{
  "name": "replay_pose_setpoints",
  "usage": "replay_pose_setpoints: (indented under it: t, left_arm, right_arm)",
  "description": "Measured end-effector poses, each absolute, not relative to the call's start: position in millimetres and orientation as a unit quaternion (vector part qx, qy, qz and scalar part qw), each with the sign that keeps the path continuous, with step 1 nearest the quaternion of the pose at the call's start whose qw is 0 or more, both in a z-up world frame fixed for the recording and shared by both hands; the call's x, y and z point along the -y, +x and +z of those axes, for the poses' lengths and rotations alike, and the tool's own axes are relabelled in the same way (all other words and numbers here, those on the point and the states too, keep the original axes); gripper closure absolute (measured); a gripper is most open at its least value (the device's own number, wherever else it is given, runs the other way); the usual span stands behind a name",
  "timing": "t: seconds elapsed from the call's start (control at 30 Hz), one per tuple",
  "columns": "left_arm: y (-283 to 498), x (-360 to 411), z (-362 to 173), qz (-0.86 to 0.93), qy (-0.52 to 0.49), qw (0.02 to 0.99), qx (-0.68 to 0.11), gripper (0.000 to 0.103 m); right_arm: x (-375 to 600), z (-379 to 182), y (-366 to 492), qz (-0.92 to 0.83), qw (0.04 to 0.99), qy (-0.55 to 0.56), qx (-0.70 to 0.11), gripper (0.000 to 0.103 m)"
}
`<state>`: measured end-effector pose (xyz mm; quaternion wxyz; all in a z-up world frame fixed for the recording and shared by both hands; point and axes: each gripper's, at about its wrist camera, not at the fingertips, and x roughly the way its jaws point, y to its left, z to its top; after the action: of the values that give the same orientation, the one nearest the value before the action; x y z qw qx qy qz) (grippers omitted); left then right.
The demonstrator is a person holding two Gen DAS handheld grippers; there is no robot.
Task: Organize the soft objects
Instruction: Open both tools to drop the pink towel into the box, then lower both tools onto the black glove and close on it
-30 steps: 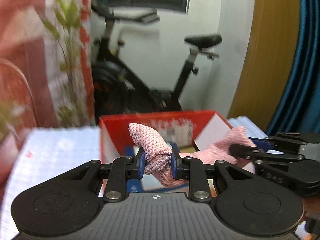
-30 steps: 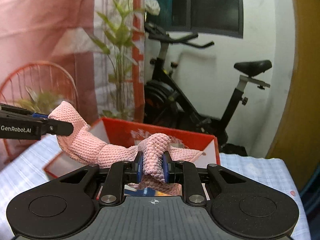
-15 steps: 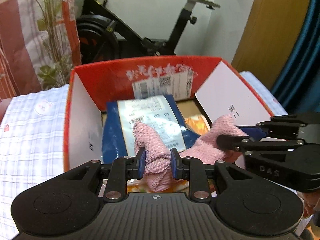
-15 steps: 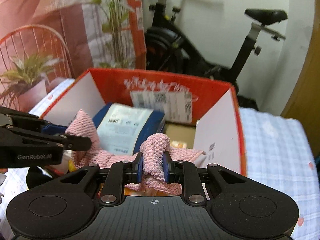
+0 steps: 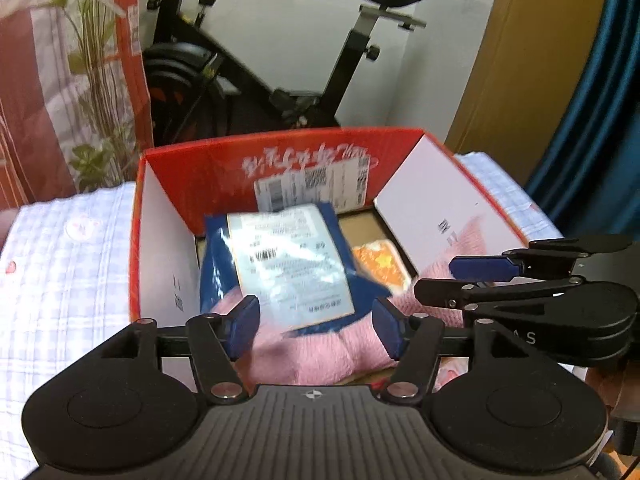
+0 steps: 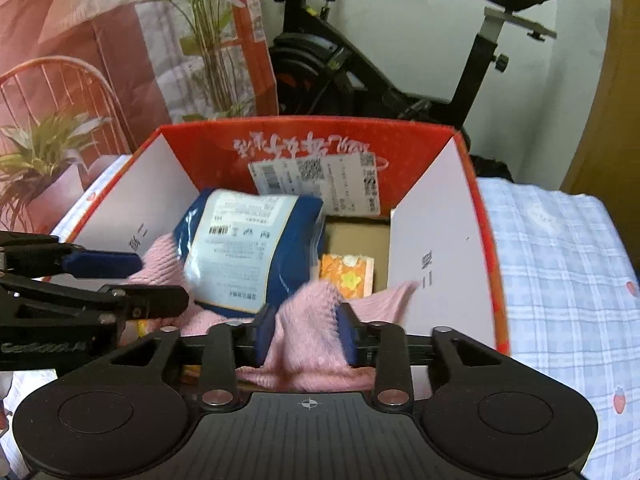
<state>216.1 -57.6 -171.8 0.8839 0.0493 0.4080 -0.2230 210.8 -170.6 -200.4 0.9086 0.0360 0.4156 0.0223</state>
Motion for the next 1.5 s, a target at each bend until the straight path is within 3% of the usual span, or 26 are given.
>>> replay_pose_setpoints:
  t: [0.17,0.63,1.33,1.43,1.5]
  left_arm:
    - [200.7,50.3,-146.2,-0.228,0.051,0.895,-0.38,0.036]
    - [134.7,-4.5,-120.2,-0.226,0.03,0.917,-0.329,0.036]
    - [99.1,-19.8,-215.1,-0.238,-0.021,0.879,-0.413,0.038]
    - [95.5,-17.7,-224.1,-0.235,-0.023,0.877,-0.418,0.05]
    - [94.4,-19.3,-229.9,-0.23,-0.029,0.875,-0.424,0.063]
  right_arm:
    - [168.8,-177.2,196.4,0.023,0.922,0.022,-0.386,0.059]
    - [153.3,-151.8,128.3,0.056,0.941,0.028,-0.333,0.058]
    - [106.5,-231.4,64.2,0.114,0.91,0.014,-0.398,0.058]
    - [104.7,-241.5,58.9,0.113,0.908,0.012,-0.403,0.058]
    - [104.6,-247.8,55.9,0.113,0.907,0.013,-0.406,0.056]
